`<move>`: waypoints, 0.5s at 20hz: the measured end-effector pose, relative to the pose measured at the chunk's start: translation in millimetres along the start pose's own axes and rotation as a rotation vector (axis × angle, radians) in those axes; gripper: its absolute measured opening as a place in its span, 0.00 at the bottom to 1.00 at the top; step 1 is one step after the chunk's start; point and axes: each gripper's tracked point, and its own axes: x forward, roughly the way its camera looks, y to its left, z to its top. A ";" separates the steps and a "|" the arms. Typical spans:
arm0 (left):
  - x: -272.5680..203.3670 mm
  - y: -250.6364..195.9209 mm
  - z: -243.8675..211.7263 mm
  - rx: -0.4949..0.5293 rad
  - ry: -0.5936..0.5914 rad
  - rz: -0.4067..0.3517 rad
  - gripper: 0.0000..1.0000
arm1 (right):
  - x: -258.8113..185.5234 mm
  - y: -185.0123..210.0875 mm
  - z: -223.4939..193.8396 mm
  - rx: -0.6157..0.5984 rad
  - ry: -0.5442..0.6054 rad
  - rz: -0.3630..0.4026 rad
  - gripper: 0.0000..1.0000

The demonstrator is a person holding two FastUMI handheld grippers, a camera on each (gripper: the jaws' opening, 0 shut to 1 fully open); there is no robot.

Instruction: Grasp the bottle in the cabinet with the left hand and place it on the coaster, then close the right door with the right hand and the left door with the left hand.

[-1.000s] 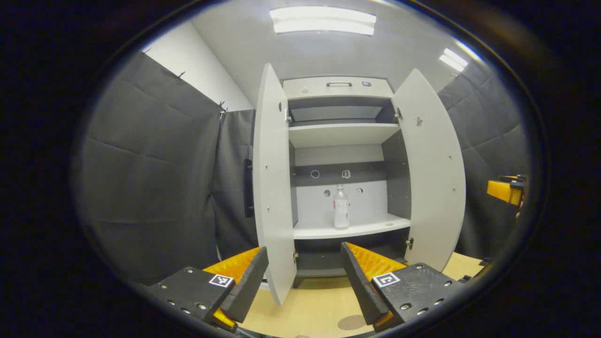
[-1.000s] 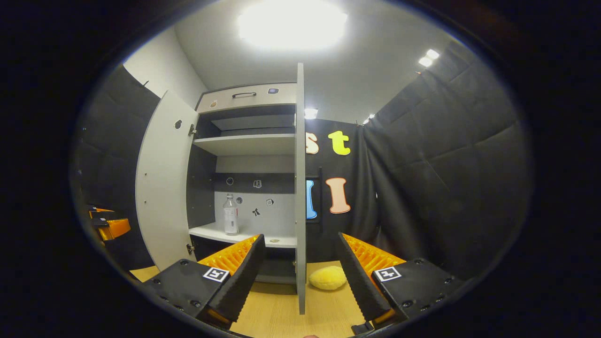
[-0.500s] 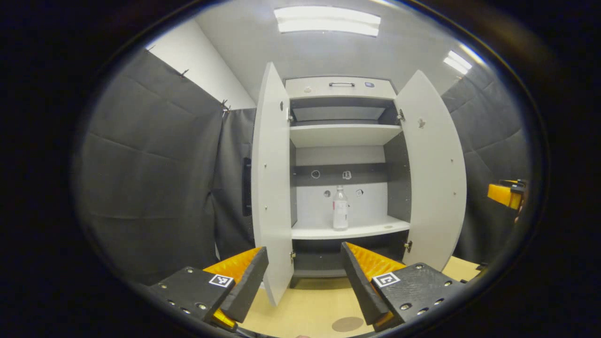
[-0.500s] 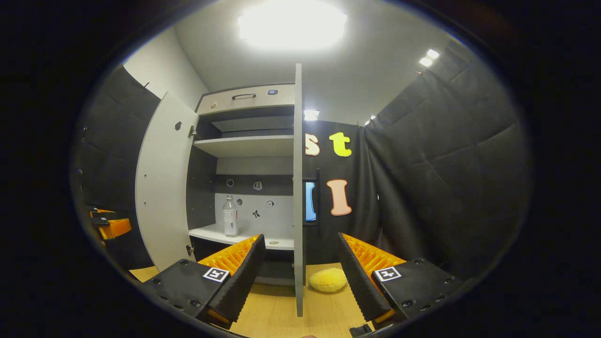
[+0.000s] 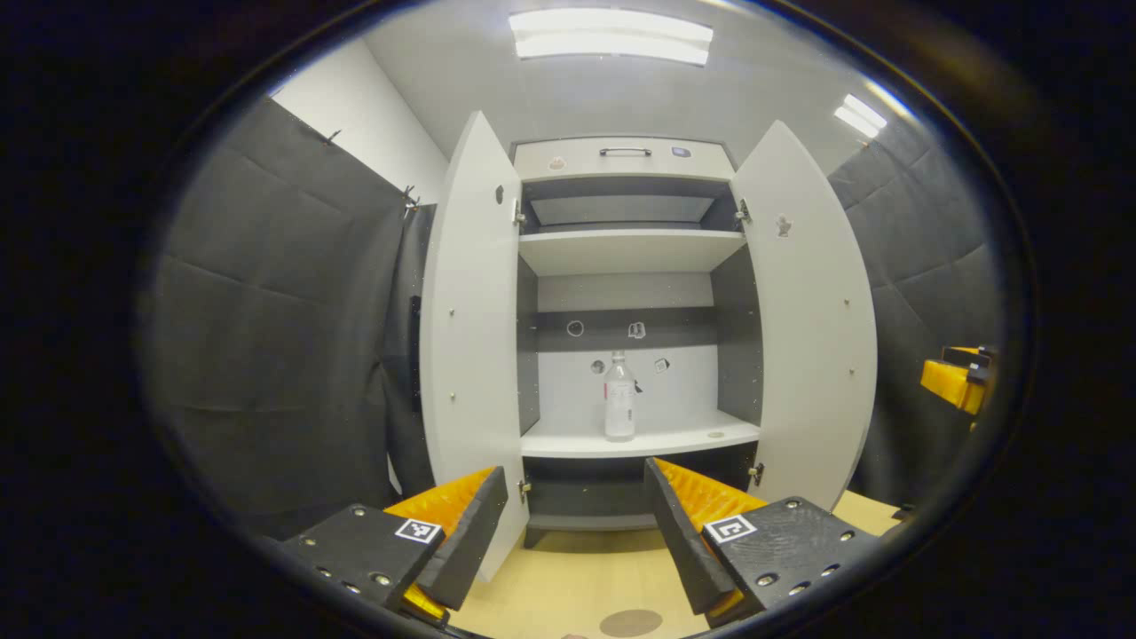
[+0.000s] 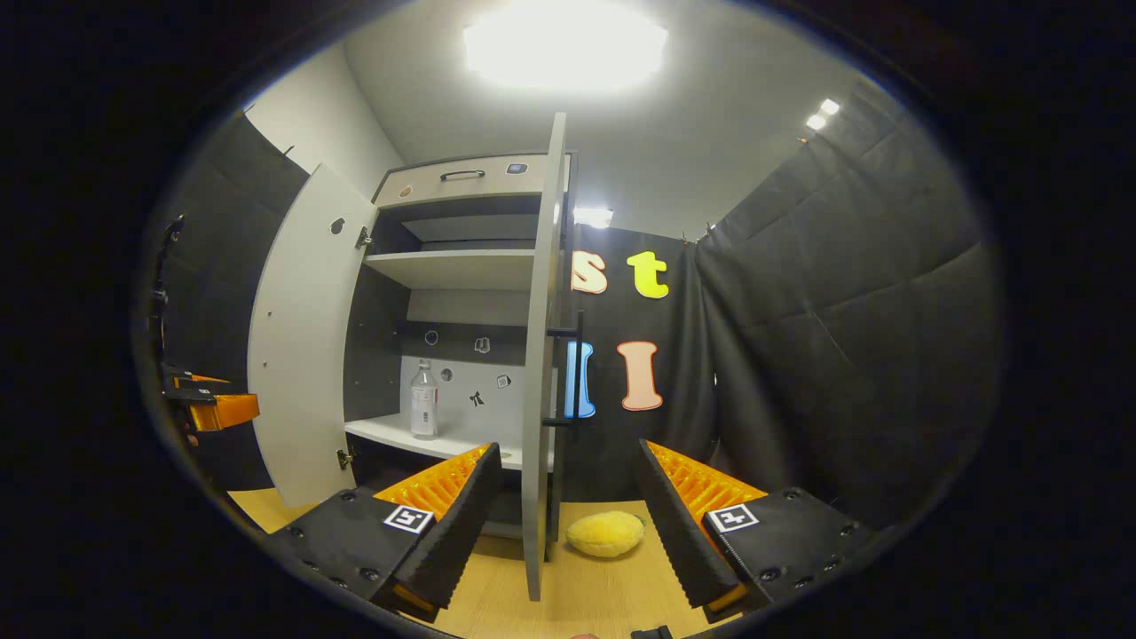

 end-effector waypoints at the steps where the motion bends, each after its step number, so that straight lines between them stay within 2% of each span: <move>1: 4.7 -6.4 -1.2 -0.010 0.001 -0.007 0.96 | 1.1 -4.9 -1.5 -0.001 -0.002 0.003 0.96; 2: 10.2 -13.5 0.3 -0.020 -0.001 -0.015 0.92 | 2.3 -9.5 -2.9 0.000 -0.003 0.008 0.96; 3: 15.4 -19.2 -0.3 -0.027 -0.001 -0.019 0.92 | 3.3 -13.9 -5.8 0.001 -0.001 0.015 0.94; 6: 36.9 -31.1 7.0 -0.023 -0.007 -0.025 0.91 | 6.4 -30.0 -13.1 -0.002 0.003 0.019 0.96; 7: 43.9 -35.4 8.4 -0.025 -0.009 -0.029 0.95 | 6.2 -36.6 -17.0 0.002 0.011 0.014 0.96; 8: 52.5 -40.2 12.3 -0.033 -0.010 -0.040 0.92 | 6.3 -40.6 -19.1 0.011 0.017 0.011 0.94; 9: 60.8 -44.0 14.2 -0.038 -0.011 -0.052 0.96 | 6.2 -44.4 -21.0 0.018 0.019 0.008 0.94; 10: 69.8 -46.9 16.5 -0.038 -0.011 -0.058 0.96 | 6.6 -48.4 -22.0 0.021 0.021 0.002 0.96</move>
